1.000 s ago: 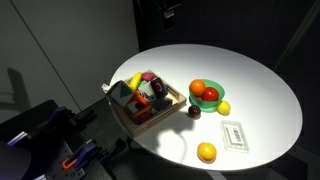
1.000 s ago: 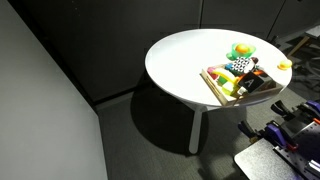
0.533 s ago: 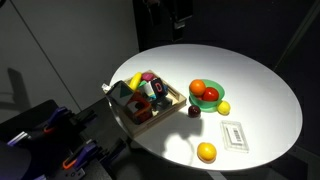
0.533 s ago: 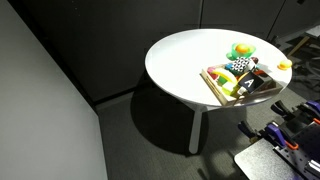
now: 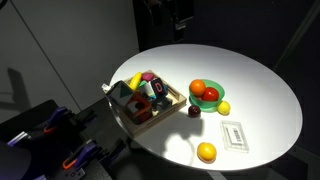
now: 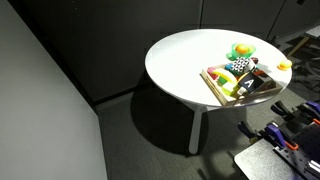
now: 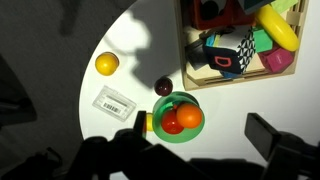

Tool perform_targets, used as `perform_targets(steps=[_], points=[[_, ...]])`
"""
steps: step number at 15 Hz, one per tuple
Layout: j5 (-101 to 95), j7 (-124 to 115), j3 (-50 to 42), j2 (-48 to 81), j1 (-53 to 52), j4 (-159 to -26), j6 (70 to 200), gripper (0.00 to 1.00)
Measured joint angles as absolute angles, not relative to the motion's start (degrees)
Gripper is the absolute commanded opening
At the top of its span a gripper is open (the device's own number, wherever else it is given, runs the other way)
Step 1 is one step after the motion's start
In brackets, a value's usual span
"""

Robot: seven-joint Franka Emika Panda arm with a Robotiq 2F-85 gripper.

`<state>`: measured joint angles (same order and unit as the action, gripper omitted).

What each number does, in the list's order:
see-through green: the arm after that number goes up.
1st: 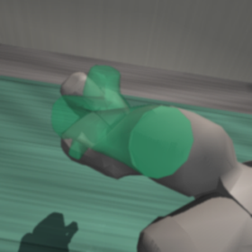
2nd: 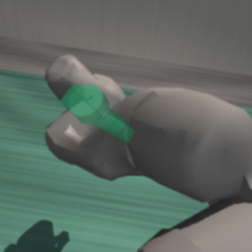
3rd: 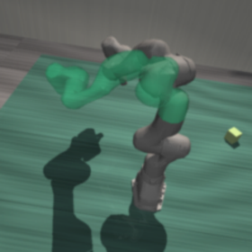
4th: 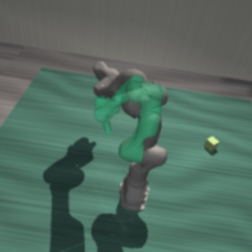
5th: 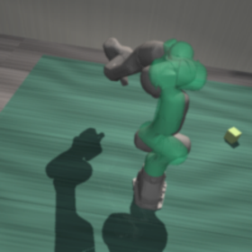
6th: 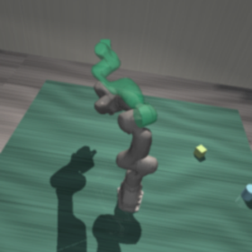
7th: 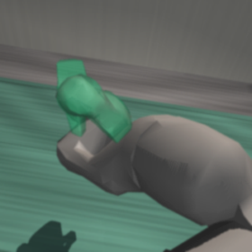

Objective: Put the lemon plush toy in the green bowl

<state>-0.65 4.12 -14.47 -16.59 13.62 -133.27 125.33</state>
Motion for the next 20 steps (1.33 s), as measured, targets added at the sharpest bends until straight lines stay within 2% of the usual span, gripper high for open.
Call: perform_targets(steps=[7, 20], points=[[-0.65, 4.12, -14.73, -14.04, 13.7, -133.12, 125.37, 1.0], [-0.65, 4.32, -16.8, 1.75, 15.24, -125.54, 121.68, 1.0]])
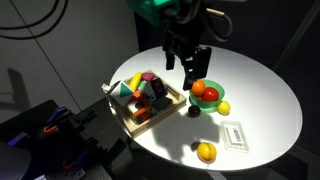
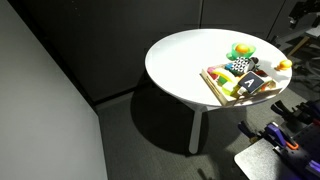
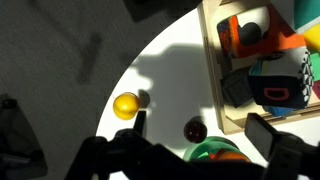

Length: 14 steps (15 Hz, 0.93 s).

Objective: Put the lemon plush toy in the green bowl

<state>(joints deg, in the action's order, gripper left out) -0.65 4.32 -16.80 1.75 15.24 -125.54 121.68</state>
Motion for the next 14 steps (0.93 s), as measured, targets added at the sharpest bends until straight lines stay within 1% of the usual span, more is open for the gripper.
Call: perform_targets(steps=[8, 14], points=[[-0.54, 7.28, -17.03, 10.23, 17.37, -122.42, 123.09, 1.0], [0.74, 12.65, -16.98, 14.63, 19.1, -121.9, 128.78, 1.0]])
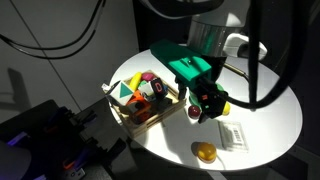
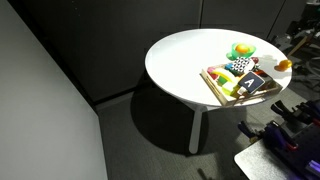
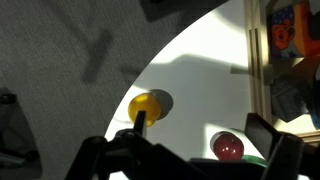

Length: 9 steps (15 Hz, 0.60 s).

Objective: Put the lemon plush toy in the green bowl

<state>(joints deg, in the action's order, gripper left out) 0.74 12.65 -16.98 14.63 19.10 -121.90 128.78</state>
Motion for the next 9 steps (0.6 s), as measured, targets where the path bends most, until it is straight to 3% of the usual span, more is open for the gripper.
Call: perform_targets(steps=[9], points=[[1.66, 14.76, -16.6, 17.41, 20.25, -121.44, 133.88, 1.0]])
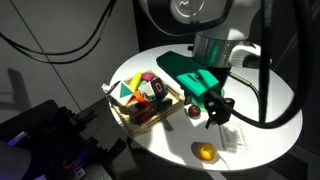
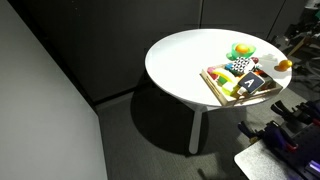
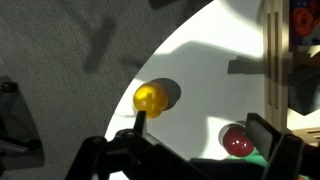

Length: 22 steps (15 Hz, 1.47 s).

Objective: Put the lemon plush toy in the green bowl

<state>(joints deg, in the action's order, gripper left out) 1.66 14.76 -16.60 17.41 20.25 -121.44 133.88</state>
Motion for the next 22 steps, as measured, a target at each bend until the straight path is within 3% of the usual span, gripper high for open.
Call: perform_targets(steps=[22], points=[[1.66, 14.72, -14.7, 32.5, 24.73, -110.96, 135.4, 1.0]])
